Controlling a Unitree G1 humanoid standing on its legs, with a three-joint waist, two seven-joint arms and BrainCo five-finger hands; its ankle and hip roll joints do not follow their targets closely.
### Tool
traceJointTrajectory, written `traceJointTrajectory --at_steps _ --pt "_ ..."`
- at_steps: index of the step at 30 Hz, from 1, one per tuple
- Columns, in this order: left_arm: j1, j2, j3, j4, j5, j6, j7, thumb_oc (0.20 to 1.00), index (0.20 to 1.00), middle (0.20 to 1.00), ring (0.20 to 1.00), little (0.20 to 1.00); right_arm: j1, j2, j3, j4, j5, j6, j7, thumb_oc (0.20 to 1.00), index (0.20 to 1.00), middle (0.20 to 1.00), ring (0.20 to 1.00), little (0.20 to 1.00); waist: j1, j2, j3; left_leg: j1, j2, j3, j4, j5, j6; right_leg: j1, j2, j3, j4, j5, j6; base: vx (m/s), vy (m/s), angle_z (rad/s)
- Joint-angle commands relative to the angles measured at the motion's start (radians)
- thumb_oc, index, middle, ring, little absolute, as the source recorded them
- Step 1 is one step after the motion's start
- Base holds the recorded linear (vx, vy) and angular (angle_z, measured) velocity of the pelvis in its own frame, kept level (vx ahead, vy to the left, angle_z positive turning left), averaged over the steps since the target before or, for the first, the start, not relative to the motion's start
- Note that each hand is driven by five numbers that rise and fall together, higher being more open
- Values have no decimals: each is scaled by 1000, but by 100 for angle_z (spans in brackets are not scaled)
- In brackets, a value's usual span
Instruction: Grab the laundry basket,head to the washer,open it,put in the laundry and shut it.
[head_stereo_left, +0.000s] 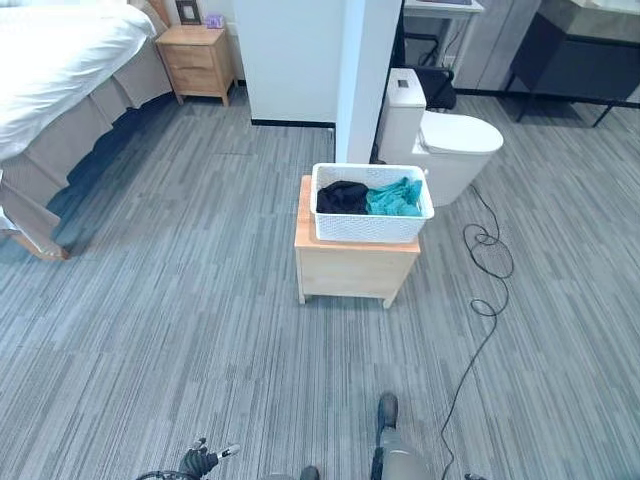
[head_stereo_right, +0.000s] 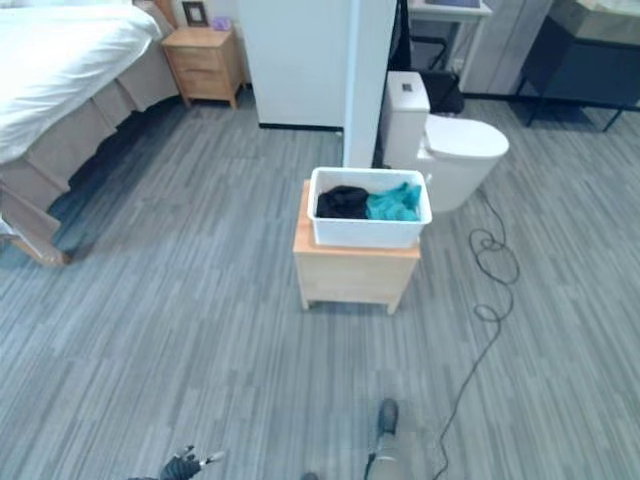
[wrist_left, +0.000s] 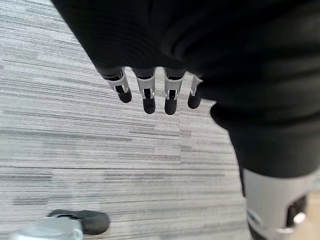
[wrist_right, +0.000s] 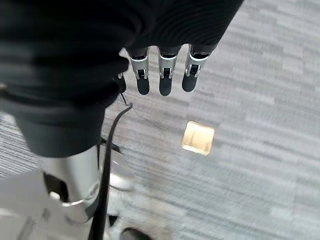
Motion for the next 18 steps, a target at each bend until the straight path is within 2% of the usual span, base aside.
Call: traceJointTrajectory --at_steps 1,2,3,4,5,6,7,8,9,10,11,12,13,14,15,16,18 --pt "-6 25 -10 -10 30 -25 3 1000 1000 1000 1000 1000 15 -38 -3 24 26 -8 9 1000 1000 1000 1000 1000 -22 -25 -39 140 156 -27 29 -92 -121 33 -1 26 64 112 17 733 -442 63" --pt "-13 23 -11 -5 29 -24 7 1000 1000 1000 1000 1000 14 -40 -4 27 31 -9 11 1000 1000 1000 1000 1000 -31 -11 -53 140 197 -20 78 -42 -145 41 35 34 89 93 1 504 -323 118" --pt "-21 23 -16 -3 27 -25 10 1000 1000 1000 1000 1000 14 -37 -4 32 40 -13 7 1000 1000 1000 1000 1000 -34 -12 -61 93 213 -16 165 53 -173 58 56 40 108 76 -17 422 -317 126" --pt "-26 24 -14 -10 6 -26 12 1000 1000 1000 1000 1000 12 -40 -9 36 66 -20 5 1000 1000 1000 1000 1000 -25 -20 -53 -10 230 10 355 175 -205 88 65 34 113 59 -44 226 -198 113" --pt "-26 25 -14 -10 6 -26 12 1000 1000 1000 1000 1000 11 -39 -9 36 66 -20 5 1000 1000 1000 1000 1000 -28 -24 -56 -16 225 7 356 178 -204 84 59 33 113 60 -44 321 -375 29" --pt "-22 32 -5 -44 -30 -22 10 1000 1000 1000 1000 1000 -6 -48 5 17 106 -29 -8 1000 1000 1000 1000 1000 -4 -55 -38 -170 199 30 663 270 -183 151 83 24 98 21 -96 275 -360 5" --pt "-25 37 -1 -59 -47 -23 10 1000 1000 1000 1000 1000 -18 -54 7 -7 125 -36 -14 1000 1000 1000 1000 1000 11 -66 -26 -237 181 28 766 277 -165 179 97 37 89 6 -112 404 -483 5" --pt "-28 39 2 -62 -58 -24 13 1000 1000 1000 1000 1000 -33 -59 12 -25 135 -40 -21 1000 1000 1000 1000 1000 20 -84 -21 -278 179 50 803 258 -142 206 104 47 80 -14 -123 197 -218 -22" --pt "-28 39 2 -62 -58 -24 13 1000 1000 1000 1000 1000 -33 -60 12 -25 135 -40 -21 1000 1000 1000 1000 1000 23 -79 -18 -278 184 51 811 251 -142 208 110 49 80 -15 -123 463 -255 -77" --pt "-40 47 -8 -112 -92 -43 23 1000 1000 1000 1000 1000 -70 -85 -4 -107 194 -68 -59 1000 1000 1000 1000 1000 60 -89 7 -405 182 117 692 188 -127 279 132 82 68 -57 -132 338 -135 -90" --pt "-40 47 -8 -112 -92 -43 23 1000 1000 1000 1000 1000 -70 -84 -4 -107 194 -68 -59 1000 1000 1000 1000 1000 59 -93 6 -405 178 117 686 193 -127 277 129 82 68 -57 -132 607 -69 -58" --pt "-29 52 -3 -161 -117 -52 28 1000 1000 1000 1000 1000 -83 -104 -16 -140 206 -81 -75 1000 1000 1000 1000 1000 84 -76 -2 -410 145 145 393 182 -128 316 150 100 47 -75 -117 383 120 -15" --pt "-29 51 -1 -182 -128 -54 26 1000 1000 1000 1000 1000 -90 -109 -16 -138 197 -77 -74 1000 1000 1000 1000 1000 94 -63 -18 -403 143 145 229 203 -133 327 158 96 38 -83 -110 397 117 -20" --pt "-27 50 -1 -183 -128 -54 26 1000 1000 1000 1000 1000 -89 -109 -16 -138 197 -77 -73 1000 1000 1000 1000 1000 97 -65 -12 -384 141 148 209 210 -133 336 155 98 35 -84 -110 236 76 -34" --pt "-29 48 0 -197 -138 -54 24 1000 1000 1000 1000 1000 -95 -111 -9 -130 181 -72 -74 1000 1000 1000 1000 1000 108 -54 -18 -372 148 156 88 259 -141 366 163 87 23 -98 -105 208 46 -48" --pt "-40 46 -3 -199 -143 -54 25 1000 1000 1000 1000 1000 -98 -106 1 -113 165 -63 -73 1000 1000 1000 1000 1000 117 -52 -20 -378 150 178 45 292 -145 392 165 72 14 -110 -105 292 89 -45" --pt "-31 39 -4 -182 -135 -50 14 1000 1000 1000 1000 1000 -95 -94 11 -85 131 -47 -56 1000 1000 1000 1000 1000 125 -45 -49 -333 146 189 -19 283 -133 411 171 64 9 -128 -96 334 140 -43"
